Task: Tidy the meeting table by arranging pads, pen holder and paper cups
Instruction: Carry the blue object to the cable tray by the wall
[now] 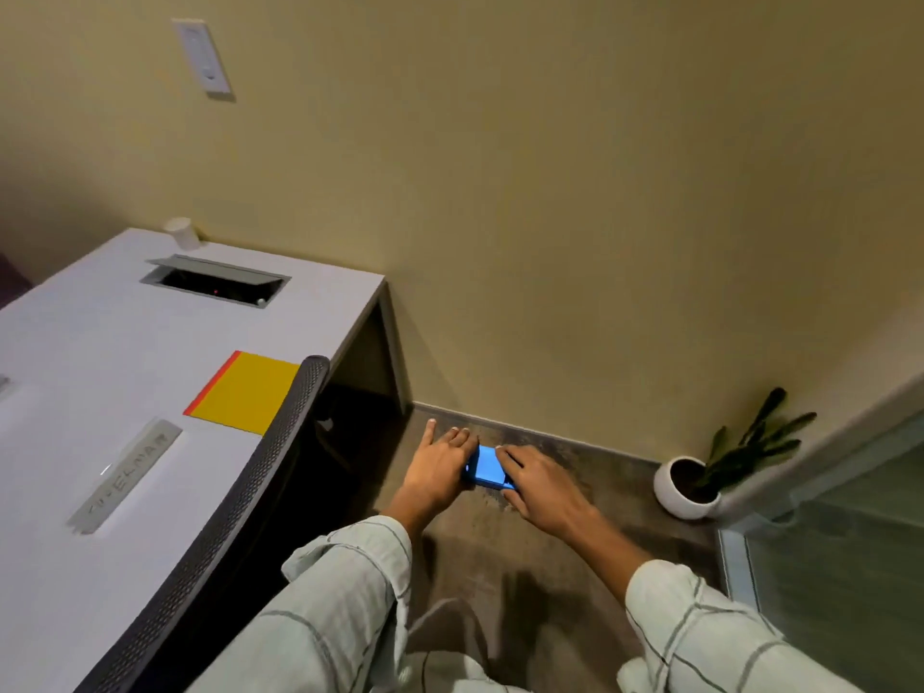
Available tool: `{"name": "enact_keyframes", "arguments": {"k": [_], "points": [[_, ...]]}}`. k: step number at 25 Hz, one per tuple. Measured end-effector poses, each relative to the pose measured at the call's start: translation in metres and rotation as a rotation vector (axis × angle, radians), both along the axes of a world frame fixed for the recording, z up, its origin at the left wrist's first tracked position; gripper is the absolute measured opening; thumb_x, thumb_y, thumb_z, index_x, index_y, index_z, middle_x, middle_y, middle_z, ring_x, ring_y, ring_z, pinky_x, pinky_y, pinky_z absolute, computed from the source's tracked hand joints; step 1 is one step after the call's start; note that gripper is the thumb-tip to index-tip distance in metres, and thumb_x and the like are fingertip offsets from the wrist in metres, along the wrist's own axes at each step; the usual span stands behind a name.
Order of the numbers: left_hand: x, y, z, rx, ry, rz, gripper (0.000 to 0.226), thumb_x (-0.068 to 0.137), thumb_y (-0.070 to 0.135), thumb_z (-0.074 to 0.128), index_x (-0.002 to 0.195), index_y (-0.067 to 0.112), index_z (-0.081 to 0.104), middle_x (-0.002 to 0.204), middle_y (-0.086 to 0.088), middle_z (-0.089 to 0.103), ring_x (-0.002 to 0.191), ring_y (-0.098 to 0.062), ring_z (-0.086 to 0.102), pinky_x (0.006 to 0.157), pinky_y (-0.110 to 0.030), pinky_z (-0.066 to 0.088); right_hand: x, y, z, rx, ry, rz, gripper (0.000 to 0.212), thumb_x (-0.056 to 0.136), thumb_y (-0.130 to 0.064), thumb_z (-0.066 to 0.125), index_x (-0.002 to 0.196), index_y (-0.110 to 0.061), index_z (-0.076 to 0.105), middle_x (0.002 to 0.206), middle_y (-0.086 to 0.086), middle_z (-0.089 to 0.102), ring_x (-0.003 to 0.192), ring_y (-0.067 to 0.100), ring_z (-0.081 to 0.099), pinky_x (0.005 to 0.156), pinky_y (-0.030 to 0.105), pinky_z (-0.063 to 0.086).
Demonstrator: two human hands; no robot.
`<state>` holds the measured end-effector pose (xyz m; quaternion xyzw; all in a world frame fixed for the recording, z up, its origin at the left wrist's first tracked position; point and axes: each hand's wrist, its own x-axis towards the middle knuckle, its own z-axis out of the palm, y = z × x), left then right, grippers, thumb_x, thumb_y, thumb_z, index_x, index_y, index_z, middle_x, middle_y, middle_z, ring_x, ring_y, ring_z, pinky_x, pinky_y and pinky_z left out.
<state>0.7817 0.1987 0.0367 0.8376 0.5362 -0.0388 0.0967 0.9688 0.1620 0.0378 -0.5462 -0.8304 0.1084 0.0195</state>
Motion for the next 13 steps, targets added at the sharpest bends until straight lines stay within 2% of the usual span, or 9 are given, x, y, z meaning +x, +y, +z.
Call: {"name": "enact_keyframes", "arguments": {"k": [4,10,13], "points": [[-0.007,0.059,-0.010,-0.014,0.039,0.116,0.062,0.089,0.033,0.067,0.143,0.023,0.039,0.150,-0.005,0.043,0.142,-0.023,0.035,0.121,-0.059,0.006,-0.005,0.078,-0.007,-0.020,0.006,0.100,0.066,0.096,-0.034,0.058,0.153,-0.016,0.029,0.152,0.007,0.041,0.135,0.021,0.042,0.116,0.035,0.034],[-0.038,0.192,-0.027,-0.028,0.088,0.259,0.060,0.090,0.032,0.066,0.143,0.023,0.039,0.147,-0.008,0.045,0.140,-0.028,0.037,0.121,-0.057,0.007,-0.040,0.235,-0.019,-0.070,-0.001,0.212,0.062,0.095,-0.034,0.060,0.148,-0.019,0.033,0.144,0.003,0.047,0.125,0.018,0.049,0.107,0.030,0.042],[-0.060,0.241,-0.020,0.003,0.083,0.343,0.062,0.091,0.032,0.064,0.145,0.023,0.035,0.150,-0.010,0.041,0.142,-0.031,0.033,0.121,-0.056,0.008,-0.063,0.301,-0.010,-0.068,-0.005,0.282,0.063,0.095,-0.035,0.060,0.149,-0.019,0.032,0.146,0.003,0.046,0.127,0.019,0.048,0.107,0.031,0.042]]}}
